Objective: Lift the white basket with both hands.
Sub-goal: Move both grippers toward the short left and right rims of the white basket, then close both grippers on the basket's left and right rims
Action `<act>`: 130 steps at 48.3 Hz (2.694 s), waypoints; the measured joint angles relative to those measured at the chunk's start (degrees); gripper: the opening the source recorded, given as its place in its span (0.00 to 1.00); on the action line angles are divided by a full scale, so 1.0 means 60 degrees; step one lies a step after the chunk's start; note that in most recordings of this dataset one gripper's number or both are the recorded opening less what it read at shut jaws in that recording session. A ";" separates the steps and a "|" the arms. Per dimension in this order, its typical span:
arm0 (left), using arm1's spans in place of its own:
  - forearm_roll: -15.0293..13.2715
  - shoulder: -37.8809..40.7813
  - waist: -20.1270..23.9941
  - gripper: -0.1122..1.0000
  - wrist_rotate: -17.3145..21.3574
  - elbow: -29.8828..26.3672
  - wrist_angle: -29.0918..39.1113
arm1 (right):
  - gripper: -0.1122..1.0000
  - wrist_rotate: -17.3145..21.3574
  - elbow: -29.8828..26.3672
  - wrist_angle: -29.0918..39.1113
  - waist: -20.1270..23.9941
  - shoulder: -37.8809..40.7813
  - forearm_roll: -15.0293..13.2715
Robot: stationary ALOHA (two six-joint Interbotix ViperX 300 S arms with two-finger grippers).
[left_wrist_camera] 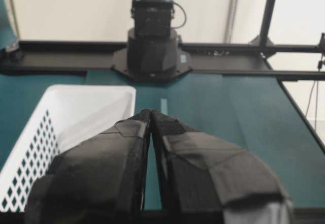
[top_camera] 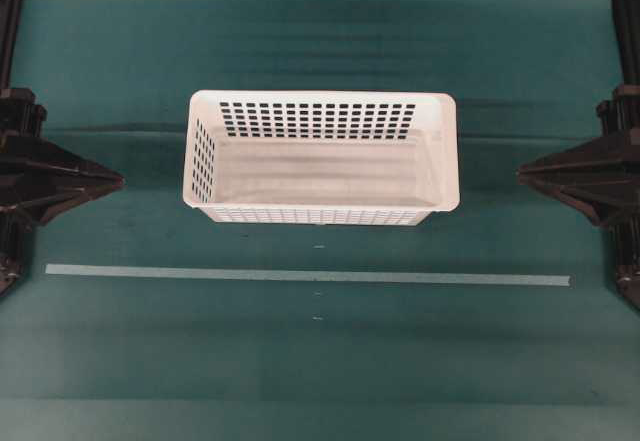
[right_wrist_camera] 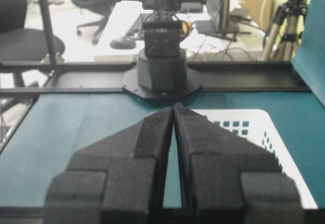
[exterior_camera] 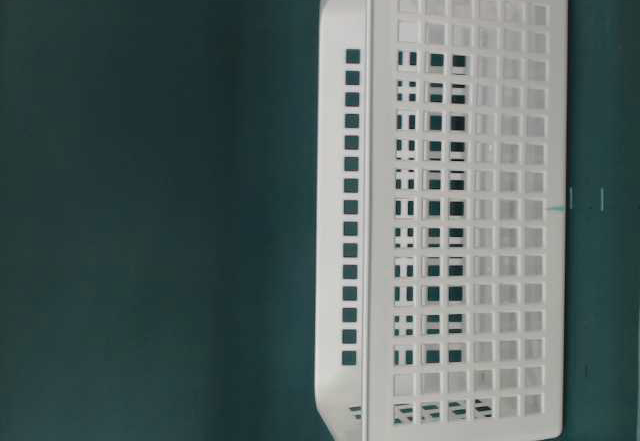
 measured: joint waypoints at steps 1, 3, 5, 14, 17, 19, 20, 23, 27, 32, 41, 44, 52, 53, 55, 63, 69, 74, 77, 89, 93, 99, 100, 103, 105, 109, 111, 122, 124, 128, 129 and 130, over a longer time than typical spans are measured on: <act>0.0000 0.0015 0.0000 0.23 -0.0029 -0.0029 0.0015 | 0.23 0.0015 0.0000 0.0000 -0.0029 0.0015 0.0015; 0.0000 0.0220 0.0029 0.19 -0.0439 -0.0234 0.0000 | 0.18 0.0088 -0.0029 0.0044 -0.0088 0.0000 0.0132; 0.0015 0.0557 0.0088 0.13 -0.0937 -0.0513 0.0015 | 0.12 0.0205 -0.0103 0.0220 -0.0220 0.0015 0.0469; 0.0059 0.1655 0.0249 0.05 -0.3135 -0.1611 0.0938 | 0.05 0.1597 -0.0820 0.2695 -0.1509 0.0117 0.2739; 0.0059 0.1978 0.0264 0.05 -0.3838 -0.1919 0.1406 | 0.05 0.2183 -0.1187 0.4043 -0.2153 0.0176 0.3267; 0.0059 0.2168 0.0337 0.05 -0.4424 -0.2153 0.1816 | 0.05 0.2505 -0.1421 0.4819 -0.2563 0.0205 0.3442; 0.0059 0.2271 0.0410 0.05 -0.4834 -0.2285 0.2051 | 0.05 0.2681 -0.1538 0.5215 -0.2739 0.0234 0.3486; 0.0073 0.2476 0.0615 0.05 -0.5947 -0.2607 0.2725 | 0.05 0.3179 -0.1890 0.6152 -0.3120 0.0337 0.3545; 0.0073 0.2725 0.0908 0.05 -0.7295 -0.3032 0.3691 | 0.05 0.3838 -0.2329 0.7119 -0.3501 0.0571 0.3574; 0.0103 0.2930 0.1304 0.05 -0.8628 -0.3530 0.4995 | 0.05 0.4644 -0.2695 0.7925 -0.3750 0.1113 0.3560; 0.0132 0.3193 0.2139 0.05 -0.9888 -0.4204 0.7017 | 0.05 0.5640 -0.3223 0.8994 -0.3765 0.2695 0.3354; 0.0146 0.3325 0.2314 0.05 -1.0166 -0.4395 0.7720 | 0.05 0.5918 -0.3574 0.9463 -0.3765 0.3398 0.3237; 0.0146 0.3999 0.2432 0.05 -1.0562 -0.4805 0.9214 | 0.05 0.6240 -0.4673 1.1338 -0.3765 0.4893 0.2476; 0.0161 0.4087 0.2417 0.05 -1.0562 -0.4878 0.9375 | 0.05 0.6270 -0.4790 1.1572 -0.3765 0.5039 0.2373; 0.0146 0.4277 0.2432 0.05 -1.0562 -0.5024 0.9683 | 0.05 0.6357 -0.5068 1.1997 -0.3779 0.5288 0.2197; 0.0161 0.4966 0.2417 0.05 -1.0459 -0.5493 1.0562 | 0.05 0.6709 -0.5859 1.3257 -0.3765 0.6035 0.1553; 0.0176 0.5068 0.2432 0.05 -1.0386 -0.5596 1.0679 | 0.07 0.6709 -0.6196 1.3799 -0.3765 0.6357 0.1348; 0.0176 0.5039 0.2432 0.07 -1.0327 -0.5581 1.0723 | 0.10 0.6709 -0.6328 1.3843 -0.3765 0.6445 0.1318; 0.0176 0.4995 0.2432 0.09 -1.0210 -0.5581 1.0723 | 0.13 0.6724 -0.6372 1.3770 -0.3779 0.6475 0.1333; 0.0176 0.4878 0.2432 0.46 -0.9932 -0.5449 1.0693 | 0.53 0.7017 -0.6416 1.3052 -0.3779 0.6533 0.1348; 0.0161 0.4878 0.2432 0.68 -0.9946 -0.5361 1.0679 | 0.73 0.7397 -0.6445 1.2905 -0.3779 0.6621 0.1348; 0.0161 0.4995 0.2432 0.95 -1.0078 -0.5288 1.0532 | 0.96 0.8057 -0.6460 1.2744 -0.3765 0.6958 0.1333; 0.0176 0.5068 0.2417 0.97 -1.0093 -0.5288 1.0474 | 0.97 0.8145 -0.6460 1.2715 -0.3750 0.7017 0.1348; 0.0161 0.5244 0.2417 0.96 -1.0107 -0.5273 1.0239 | 0.97 0.8379 -0.6460 1.2510 -0.3721 0.7251 0.1333; 0.0161 0.5391 0.2432 0.94 -1.0122 -0.5259 1.0020 | 0.96 0.8496 -0.6460 1.2349 -0.3677 0.7427 0.1333; 0.0176 0.5757 0.2432 0.94 -1.0210 -0.5200 0.9653 | 0.96 0.8672 -0.6460 1.2070 -0.3604 0.7778 0.1348; 0.0176 0.5991 0.2432 0.94 -1.0283 -0.5171 0.9521 | 0.96 0.8745 -0.6460 1.1982 -0.3574 0.7925 0.1333; 0.0176 0.7324 0.2432 0.94 -1.0488 -0.4966 0.9302 | 0.96 0.8862 -0.6343 1.1499 -0.3501 0.8745 0.1318; 0.0161 0.7529 0.2432 0.94 -1.0488 -0.4951 0.9243 | 0.96 0.8892 -0.6284 1.1323 -0.3472 0.8862 0.1304; 0.0176 0.7896 0.2432 0.94 -1.0488 -0.4922 0.8936 | 0.96 0.9023 -0.6182 1.0957 -0.3398 0.9023 0.1304; 0.0161 0.7983 0.2432 0.94 -1.0488 -0.4937 0.8862 | 0.96 0.9067 -0.6152 1.0869 -0.3384 0.9038 0.1304; 0.0176 0.8057 0.2446 0.94 -1.0503 -0.4922 0.8760 | 0.96 0.9155 -0.6123 1.0767 -0.3354 0.9067 0.1304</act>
